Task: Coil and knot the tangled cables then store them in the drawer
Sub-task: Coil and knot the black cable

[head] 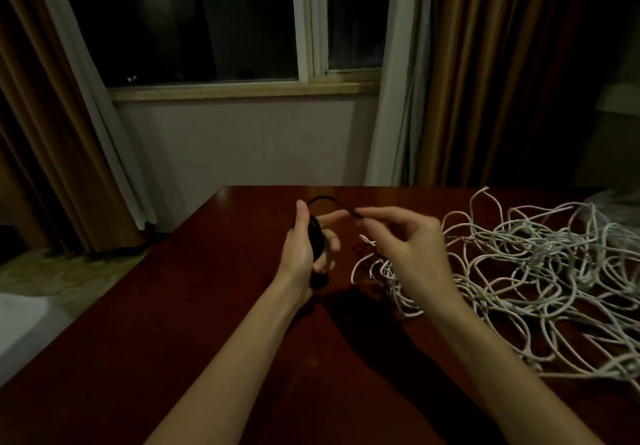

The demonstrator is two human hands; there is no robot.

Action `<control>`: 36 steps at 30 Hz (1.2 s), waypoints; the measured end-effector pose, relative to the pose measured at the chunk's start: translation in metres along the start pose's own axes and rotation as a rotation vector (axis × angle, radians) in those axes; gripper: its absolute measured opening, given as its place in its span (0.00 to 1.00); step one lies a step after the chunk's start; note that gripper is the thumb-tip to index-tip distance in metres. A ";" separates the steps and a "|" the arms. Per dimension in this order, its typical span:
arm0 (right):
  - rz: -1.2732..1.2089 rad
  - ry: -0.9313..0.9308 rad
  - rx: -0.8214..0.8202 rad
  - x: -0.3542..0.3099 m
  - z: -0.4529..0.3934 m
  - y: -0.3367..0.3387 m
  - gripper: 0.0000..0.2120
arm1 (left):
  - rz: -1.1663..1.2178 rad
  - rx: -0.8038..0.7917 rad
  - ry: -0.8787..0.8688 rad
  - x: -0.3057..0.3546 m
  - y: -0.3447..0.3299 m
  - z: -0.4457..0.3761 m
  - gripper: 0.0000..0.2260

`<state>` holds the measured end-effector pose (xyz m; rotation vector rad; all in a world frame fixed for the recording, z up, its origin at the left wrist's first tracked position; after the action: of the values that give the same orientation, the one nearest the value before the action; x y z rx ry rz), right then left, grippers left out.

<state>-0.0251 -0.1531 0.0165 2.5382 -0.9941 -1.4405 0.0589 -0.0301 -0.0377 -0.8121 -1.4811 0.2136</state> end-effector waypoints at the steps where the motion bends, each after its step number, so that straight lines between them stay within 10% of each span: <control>1: 0.083 0.046 0.003 -0.002 0.002 -0.006 0.08 | 0.010 0.014 0.009 0.000 0.003 -0.002 0.30; 7: 0.458 0.095 -0.114 0.012 0.007 -0.035 0.09 | 0.296 -0.048 0.143 -0.003 0.000 -0.003 0.28; 17: 0.486 0.077 -0.214 0.007 0.008 -0.036 0.09 | -0.019 0.165 -0.106 0.016 0.021 -0.008 0.25; 23: 0.231 -0.082 -0.495 0.011 0.017 -0.055 0.13 | -0.044 0.024 -0.066 0.003 -0.015 0.006 0.24; 36: 0.586 -0.069 -0.299 0.017 0.020 -0.046 0.10 | -0.223 -0.242 -0.035 -0.014 -0.039 0.011 0.17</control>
<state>-0.0116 -0.1213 -0.0236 1.7920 -1.2764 -1.3685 0.0337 -0.0626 -0.0270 -0.8300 -1.6380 -0.1221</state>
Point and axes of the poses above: each hand's wrist, its own z-axis away from the middle knuckle, its own y-axis out of the back of the hand, x = y × z, the point moved 8 cm from there along -z, towards the middle knuckle, and after that the axes turned 14 degrees about z, right-handed, at the moved point
